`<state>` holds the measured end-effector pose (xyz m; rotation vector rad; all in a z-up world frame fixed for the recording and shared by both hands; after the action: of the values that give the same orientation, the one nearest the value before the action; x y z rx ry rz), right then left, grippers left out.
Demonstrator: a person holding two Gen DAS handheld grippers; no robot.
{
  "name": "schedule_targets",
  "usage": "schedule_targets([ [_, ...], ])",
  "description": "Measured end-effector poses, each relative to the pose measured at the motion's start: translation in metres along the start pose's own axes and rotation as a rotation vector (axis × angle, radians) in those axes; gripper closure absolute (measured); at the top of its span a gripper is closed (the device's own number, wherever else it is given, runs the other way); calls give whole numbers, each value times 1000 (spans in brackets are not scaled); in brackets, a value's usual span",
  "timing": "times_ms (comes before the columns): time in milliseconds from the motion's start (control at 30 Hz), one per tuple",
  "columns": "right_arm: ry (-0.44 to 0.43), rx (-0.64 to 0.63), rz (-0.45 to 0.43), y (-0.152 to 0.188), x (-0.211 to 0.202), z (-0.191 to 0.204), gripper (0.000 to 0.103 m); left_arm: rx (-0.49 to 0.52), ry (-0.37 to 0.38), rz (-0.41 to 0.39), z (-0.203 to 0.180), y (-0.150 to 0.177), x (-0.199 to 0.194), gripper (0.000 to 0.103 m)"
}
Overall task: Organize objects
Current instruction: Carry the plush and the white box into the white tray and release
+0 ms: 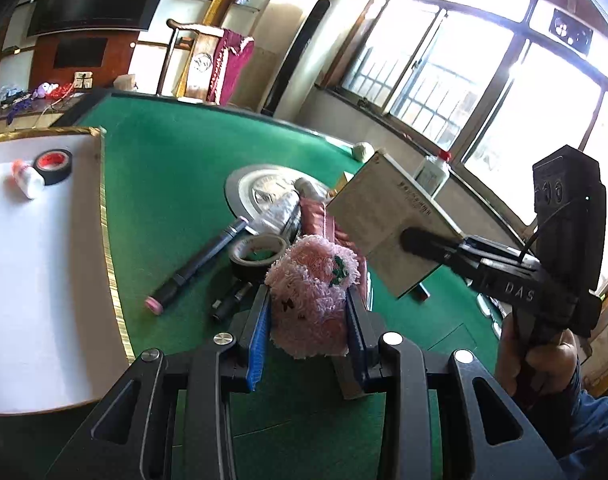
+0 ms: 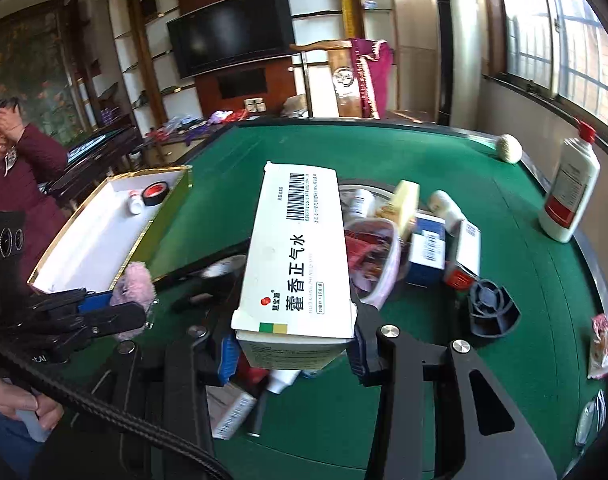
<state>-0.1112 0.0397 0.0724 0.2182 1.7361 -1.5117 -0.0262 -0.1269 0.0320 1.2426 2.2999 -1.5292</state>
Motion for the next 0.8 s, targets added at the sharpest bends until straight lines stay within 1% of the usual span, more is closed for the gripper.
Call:
schedule_targets([
  [100,-27,-39,11,-6,4,24,62,-18,-18,-26,13,-8,-17,73],
  [233,-72,-80,33,-17,14,57,62,-41,-68,-50,37,-17,-41,73],
  [300,-93,-104,43,-24,21,76,62,-51,-96,-62,50,-23,-53,73],
  [433,-141,-146,69,-38,37,114,62,-81,-176,-72,88,-34,-80,73],
  [567,-173,-185,112,-53,66,152,62,-146,-228,-71,133,-46,-96,73],
  [633,-180,-189,140,-56,81,166,62,-176,-266,-64,158,-53,-103,73],
  [667,-181,-185,163,-60,95,174,62,-188,-288,-60,171,-55,-106,73],
  [733,-173,-176,192,-65,115,185,62,-235,-326,-48,196,-62,-107,73],
  [767,-163,-179,199,-67,121,191,62,-248,-332,-38,204,-64,-105,73],
  [800,-145,-181,209,-68,132,197,62,-257,-358,-27,215,-67,-101,73],
])
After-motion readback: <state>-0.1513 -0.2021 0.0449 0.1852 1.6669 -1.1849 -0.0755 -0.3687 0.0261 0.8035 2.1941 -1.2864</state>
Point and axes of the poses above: each gripper's, at about its wrist camera, not at the fingertips, and x roughly the way its jaws point, z to its left, y to its underside, the point moved 6 cm from there along x, roughly the way its jaws point, and after that the axes turned 6 degrees about y, right-handed, at the moved point
